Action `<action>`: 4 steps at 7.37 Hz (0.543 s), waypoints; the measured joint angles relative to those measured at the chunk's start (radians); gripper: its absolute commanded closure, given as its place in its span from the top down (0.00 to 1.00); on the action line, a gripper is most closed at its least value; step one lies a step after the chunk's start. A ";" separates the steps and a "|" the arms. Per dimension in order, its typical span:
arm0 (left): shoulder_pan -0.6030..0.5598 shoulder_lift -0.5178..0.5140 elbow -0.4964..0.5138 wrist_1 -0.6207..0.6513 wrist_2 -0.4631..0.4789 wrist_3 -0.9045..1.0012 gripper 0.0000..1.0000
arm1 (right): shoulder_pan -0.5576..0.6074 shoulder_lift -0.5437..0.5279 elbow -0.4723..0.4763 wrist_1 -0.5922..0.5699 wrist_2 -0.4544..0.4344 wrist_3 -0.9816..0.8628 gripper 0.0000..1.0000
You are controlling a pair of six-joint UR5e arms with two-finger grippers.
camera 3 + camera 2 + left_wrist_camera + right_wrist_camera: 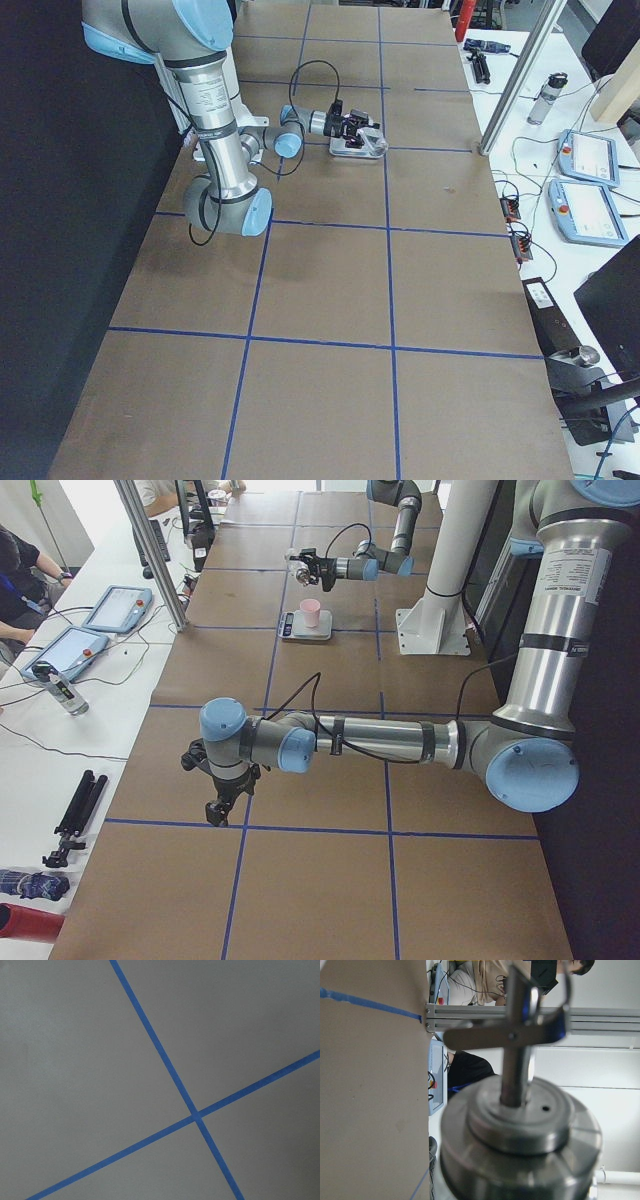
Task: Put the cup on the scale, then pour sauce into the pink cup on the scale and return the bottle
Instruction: 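Tilt the bottle with the right gripper, spout over the cup, then hold the bottle tilted over the pink cup with the right gripper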
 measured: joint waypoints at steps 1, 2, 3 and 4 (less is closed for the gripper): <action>0.000 0.000 0.001 0.000 0.000 0.000 1.00 | -0.002 0.001 -0.011 0.000 -0.015 -0.027 0.00; 0.000 0.000 0.001 0.000 0.000 0.001 1.00 | -0.004 0.001 -0.019 0.000 -0.029 -0.048 0.00; 0.000 0.000 0.002 0.000 0.000 0.001 1.00 | -0.006 0.001 -0.023 0.000 -0.036 -0.058 0.00; 0.000 0.000 0.002 0.000 0.000 0.001 1.00 | -0.008 0.002 -0.024 0.000 -0.039 -0.062 0.00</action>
